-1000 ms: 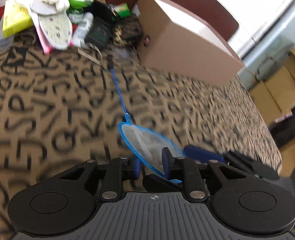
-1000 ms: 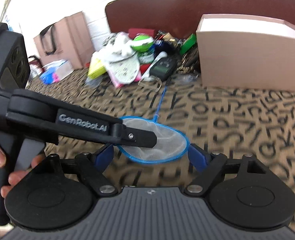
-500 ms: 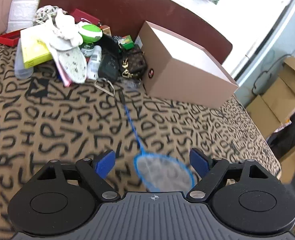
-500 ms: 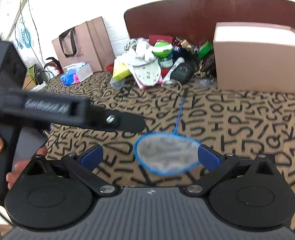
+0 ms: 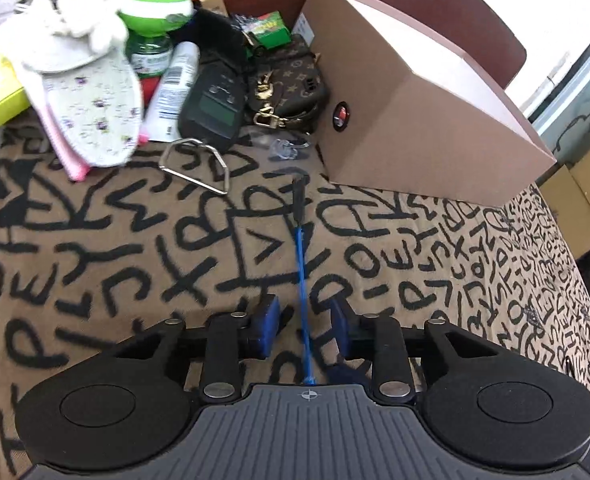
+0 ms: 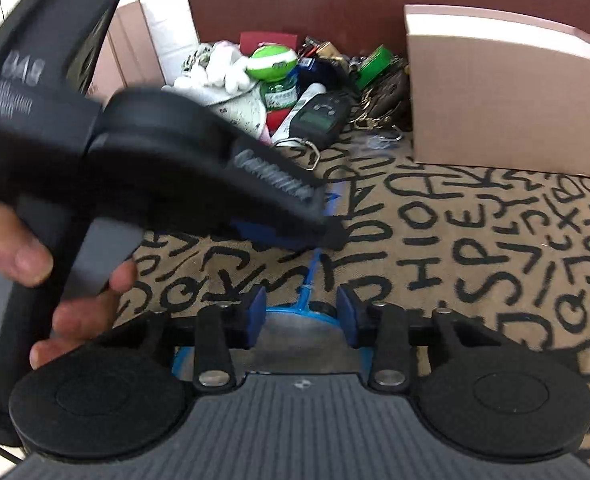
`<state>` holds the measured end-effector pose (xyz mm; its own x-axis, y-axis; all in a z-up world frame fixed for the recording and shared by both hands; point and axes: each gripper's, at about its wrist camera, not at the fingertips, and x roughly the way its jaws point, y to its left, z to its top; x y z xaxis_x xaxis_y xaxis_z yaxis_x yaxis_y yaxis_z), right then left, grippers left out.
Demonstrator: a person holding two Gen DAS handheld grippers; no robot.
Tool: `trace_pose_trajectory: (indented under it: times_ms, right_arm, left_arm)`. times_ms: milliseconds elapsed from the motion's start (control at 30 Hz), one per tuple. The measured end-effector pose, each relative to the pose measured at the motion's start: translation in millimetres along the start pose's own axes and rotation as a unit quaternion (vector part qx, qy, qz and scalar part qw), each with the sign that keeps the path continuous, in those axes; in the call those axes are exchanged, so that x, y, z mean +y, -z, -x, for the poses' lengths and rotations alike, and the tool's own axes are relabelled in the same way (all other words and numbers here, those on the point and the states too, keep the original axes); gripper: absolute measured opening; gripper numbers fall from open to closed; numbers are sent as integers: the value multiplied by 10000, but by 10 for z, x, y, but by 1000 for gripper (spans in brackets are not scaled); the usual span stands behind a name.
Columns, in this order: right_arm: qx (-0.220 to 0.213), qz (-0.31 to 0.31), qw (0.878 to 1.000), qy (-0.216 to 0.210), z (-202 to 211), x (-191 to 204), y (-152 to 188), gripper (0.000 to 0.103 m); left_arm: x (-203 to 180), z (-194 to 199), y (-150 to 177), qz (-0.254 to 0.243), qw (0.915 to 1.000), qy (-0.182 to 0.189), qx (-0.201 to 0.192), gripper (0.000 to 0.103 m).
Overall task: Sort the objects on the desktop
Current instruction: 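Release the rim and grasp the net's blue stick handle with the left gripper, then lift the net by its handle and carry it over the brown box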
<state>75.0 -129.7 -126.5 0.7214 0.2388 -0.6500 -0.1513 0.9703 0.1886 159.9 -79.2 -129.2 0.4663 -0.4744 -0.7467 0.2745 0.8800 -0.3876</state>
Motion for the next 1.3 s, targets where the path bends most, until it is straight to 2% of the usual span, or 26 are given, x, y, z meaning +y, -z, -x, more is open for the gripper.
trace_pose_trajectory:
  times_ms: [33, 67, 133, 200, 233, 400, 433, 467, 533, 567, 700, 800, 967, 1033, 1133, 1300]
  right_arm:
    - [-16, 33, 10000, -15, -24, 10, -6, 38]
    - [-27, 20, 10000, -39, -51, 11, -15, 28]
    - [-57, -127, 9999, -11, -96, -42, -36, 13]
    - [-62, -477, 9987, -177, -103, -148, -57, 14]
    - [-50, -601, 9978, -267, -100, -195, -65, 13]
    - [-32, -804, 9963, -303, -109, -219, -110, 14]
    - [-40, -804, 9964, -274, -113, -203, -114, 14]
    - [-38, -736, 9970, -241, -112, -182, -115, 15]
    - [-26, -742, 9969, -248, -109, -174, -128, 15]
    - [-25, -772, 9967, -255, -88, -174, -124, 14]
    - [-61, -776, 9965, -297, 30, -174, -75, 9]
    - [-195, -690, 9971, -245, 162, -129, -53, 1]
    - [-471, -428, 9973, -357, 403, -24, -121, 1]
    - [-545, -358, 9975, -289, 451, 6, -153, 1]
    - [-514, -382, 9979, -91, 442, -17, -132, 5]
    - [-661, -430, 9963, -347, 579, -81, 27, 10]
  left_arm:
    - [-9, -24, -15, -36, 10000, 4, 29, 16]
    - [-4, -61, -39, -30, 9999, 4, 110, 5]
    - [-11, -84, -41, -72, 9999, -7, 150, 5]
    - [-19, -82, -37, -159, 9998, -3, 150, 6]
    - [-29, -85, -44, -171, 9997, 6, 155, 25]
    - [-162, -104, -87, -560, 9980, 99, 293, 45]
    - [-184, -120, -85, -626, 9976, 37, 297, 39]
    - [-192, -116, -79, -663, 9974, -33, 295, 19]
    - [-183, -87, -78, -652, 9973, -70, 328, 4]
    - [-151, -68, -68, -588, 9976, -3, 358, 0]
    - [-89, 64, 10, -392, 9987, 134, 312, 0]
    - [-135, 214, 75, -430, 9986, 254, 167, 0]
    - [-312, 505, 85, -578, 9966, 555, -178, 0]
    - [-363, 519, 77, -694, 9962, 489, -189, 0]
    - [-308, 454, 86, -475, 9979, 422, -123, 0]
    - [-192, 409, 72, -293, 9990, 305, -162, 0]
